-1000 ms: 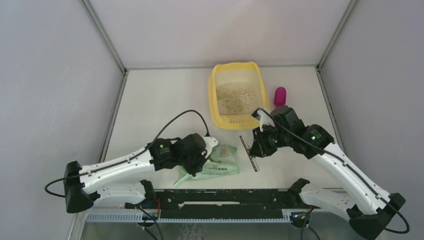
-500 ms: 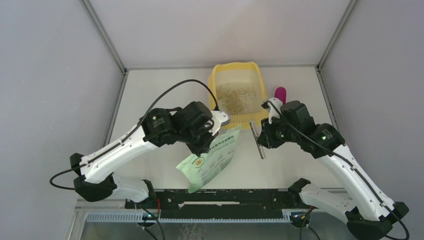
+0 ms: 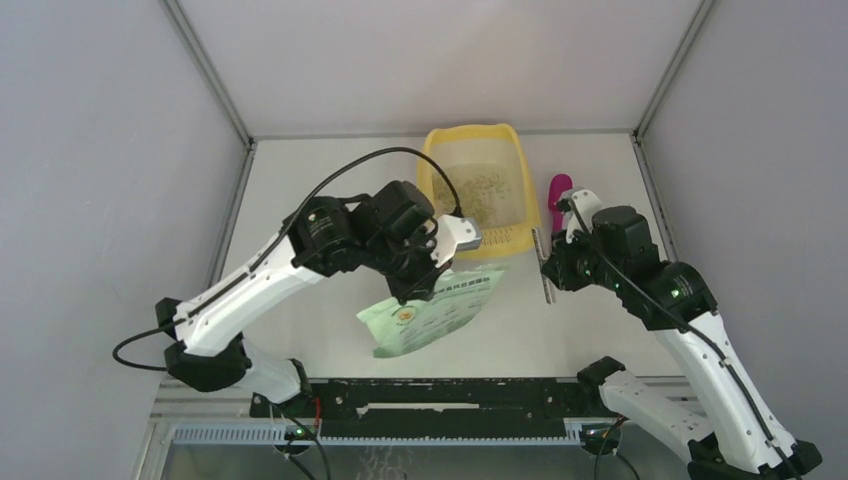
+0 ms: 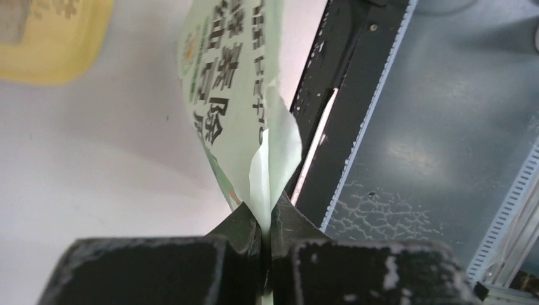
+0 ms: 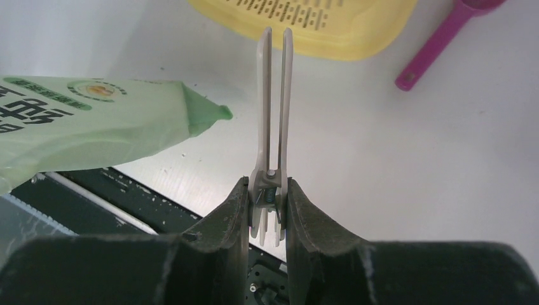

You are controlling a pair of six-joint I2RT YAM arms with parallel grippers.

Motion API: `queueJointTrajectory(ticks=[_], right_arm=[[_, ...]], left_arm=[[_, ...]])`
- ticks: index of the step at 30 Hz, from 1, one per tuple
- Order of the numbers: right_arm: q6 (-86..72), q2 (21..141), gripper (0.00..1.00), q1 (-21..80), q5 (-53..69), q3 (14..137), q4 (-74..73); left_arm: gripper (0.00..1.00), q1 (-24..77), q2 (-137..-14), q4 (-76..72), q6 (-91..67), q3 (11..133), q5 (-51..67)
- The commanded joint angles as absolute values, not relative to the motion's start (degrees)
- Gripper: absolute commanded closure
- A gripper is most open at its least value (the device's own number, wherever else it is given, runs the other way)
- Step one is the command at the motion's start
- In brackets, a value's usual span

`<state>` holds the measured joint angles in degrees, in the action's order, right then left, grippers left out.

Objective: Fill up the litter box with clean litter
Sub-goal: Pick up the cat litter bag at the center of the board.

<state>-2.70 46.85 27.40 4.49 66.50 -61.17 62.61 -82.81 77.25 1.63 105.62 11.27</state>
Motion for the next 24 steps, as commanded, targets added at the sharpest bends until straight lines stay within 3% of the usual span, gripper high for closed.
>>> queueJointTrajectory(ticks=[1,6,13,19,24], right_arm=[[-2.8,46.6,1.0,24.5,4.6,68.6,-59.9],[-3.1,47.5,1.0,22.5,5.8,68.6,-59.5],[-4.0,49.3,1.0,20.6,9.9,68.7,-59.3],[-4.2,48.0,1.0,20.4,11.9,67.6,-59.6],[-4.3,47.5,1.0,21.6,14.6,67.5,-60.5]], left_arm=[[1.0,61.6,-86.0,68.1,9.8,117.2,21.0],[1.0,56.0,-89.9,66.8,15.4,116.9,34.0],[0.95,42.1,-91.8,56.5,17.7,96.5,55.3],[0.9,43.4,-91.9,41.5,8.1,81.2,62.4],[0.86,44.6,-93.3,42.9,5.8,81.1,63.0]])
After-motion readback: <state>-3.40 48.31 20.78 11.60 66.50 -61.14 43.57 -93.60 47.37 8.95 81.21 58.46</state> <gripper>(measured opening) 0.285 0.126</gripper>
